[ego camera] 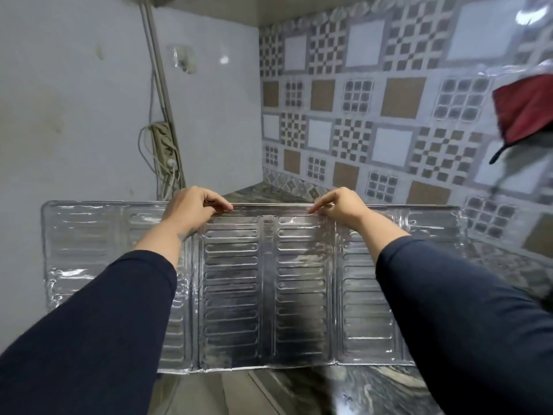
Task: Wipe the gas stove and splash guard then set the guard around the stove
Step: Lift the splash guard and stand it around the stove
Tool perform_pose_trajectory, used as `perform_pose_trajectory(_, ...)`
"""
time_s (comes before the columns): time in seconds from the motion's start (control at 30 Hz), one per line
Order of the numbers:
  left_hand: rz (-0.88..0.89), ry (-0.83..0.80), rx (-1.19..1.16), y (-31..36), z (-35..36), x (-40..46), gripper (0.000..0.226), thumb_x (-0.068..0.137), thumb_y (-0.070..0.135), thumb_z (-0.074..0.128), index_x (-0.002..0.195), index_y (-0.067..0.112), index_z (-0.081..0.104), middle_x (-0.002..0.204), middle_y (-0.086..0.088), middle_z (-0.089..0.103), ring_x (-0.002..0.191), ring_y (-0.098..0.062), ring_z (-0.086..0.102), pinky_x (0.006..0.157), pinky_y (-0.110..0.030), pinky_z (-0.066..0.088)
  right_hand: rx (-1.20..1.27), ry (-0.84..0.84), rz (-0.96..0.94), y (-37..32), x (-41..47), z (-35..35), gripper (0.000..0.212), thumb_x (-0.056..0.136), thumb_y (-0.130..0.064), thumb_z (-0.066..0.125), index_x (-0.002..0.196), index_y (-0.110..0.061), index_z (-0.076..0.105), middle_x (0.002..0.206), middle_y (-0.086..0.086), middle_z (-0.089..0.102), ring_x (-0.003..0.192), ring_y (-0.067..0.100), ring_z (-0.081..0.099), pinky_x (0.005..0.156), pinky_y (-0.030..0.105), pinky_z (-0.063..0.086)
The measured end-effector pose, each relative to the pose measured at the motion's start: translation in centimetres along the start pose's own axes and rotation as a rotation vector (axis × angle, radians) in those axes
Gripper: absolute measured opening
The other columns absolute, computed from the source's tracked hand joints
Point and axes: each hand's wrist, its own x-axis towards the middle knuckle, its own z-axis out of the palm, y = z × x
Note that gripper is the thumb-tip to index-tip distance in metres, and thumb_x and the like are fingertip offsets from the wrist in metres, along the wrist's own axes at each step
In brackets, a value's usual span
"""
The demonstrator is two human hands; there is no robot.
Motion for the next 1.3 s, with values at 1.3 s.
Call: perform_pose_trajectory(1.3, 0.522, 0.081, -0.577, 42.0, 8.1, 6.5, 0.031, 0.083, -0.004, 0.066, 0.081, 0.024, 0.078, 0.092, 0.000, 0.076, 0.087, -0.009, 0.070, 0.086, -0.016, 0.053, -0.259, 0.746, 0.166, 11.7, -12.0, -40.9, 0.021, 0.086, -0.009, 0.063, 0.090, -0.024, 0.077, 0.110, -0.002, 0.073, 0.101, 0.014, 0.064, 0.079, 0.019, 0.046)
